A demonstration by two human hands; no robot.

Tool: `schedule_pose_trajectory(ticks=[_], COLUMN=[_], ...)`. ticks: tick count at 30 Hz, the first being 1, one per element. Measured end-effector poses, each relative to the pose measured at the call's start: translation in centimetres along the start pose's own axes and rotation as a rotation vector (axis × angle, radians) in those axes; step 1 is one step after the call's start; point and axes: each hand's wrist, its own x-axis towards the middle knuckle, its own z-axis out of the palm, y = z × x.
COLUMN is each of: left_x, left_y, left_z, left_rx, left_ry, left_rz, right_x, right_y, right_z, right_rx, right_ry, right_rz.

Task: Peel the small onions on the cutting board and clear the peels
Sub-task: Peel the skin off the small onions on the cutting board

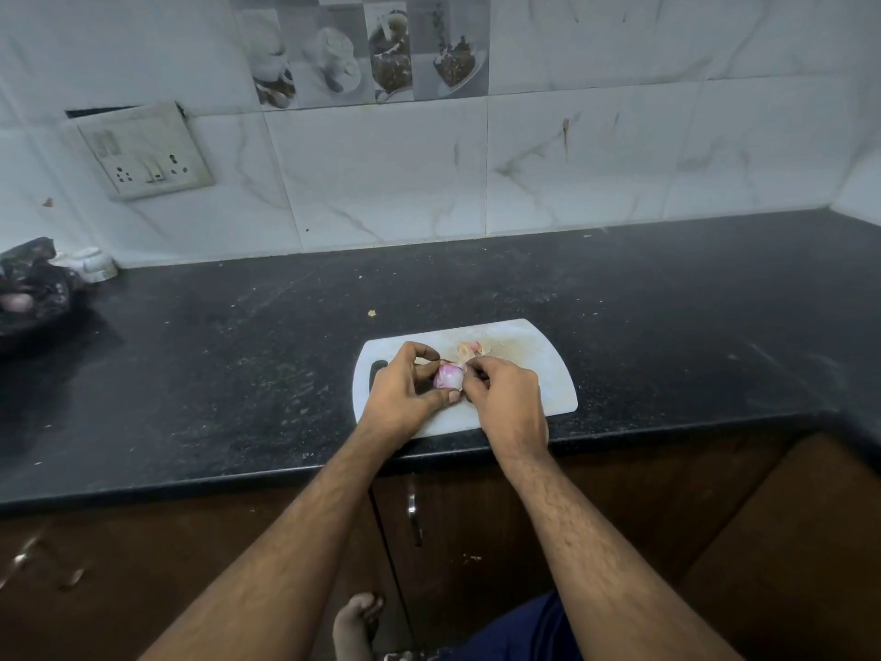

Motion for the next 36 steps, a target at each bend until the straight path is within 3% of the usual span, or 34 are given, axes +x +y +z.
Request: schedule_pose_trajectory(ticks=[11,21,36], left_x=[-0.1,-0.9,-1.3], left_y=[0.3,0.4,0.4], left_z=[0.1,-0.2,-0.4], left_rx=[0.074,0.186,-0.015], left_ry=[-0.007,-0.049,0.069], left_rz=[0.004,0.151,0.131], right_x=[0.3,0.8,0.5], right_y=[-0.6,-0.1,0.5], right_z=[0.4,0.7,0.8], right_rx=[-0.012,-0.037,0.052], right_ry=[0.039,0.053,0.247], right_rz=[0.098,0.16,0.127])
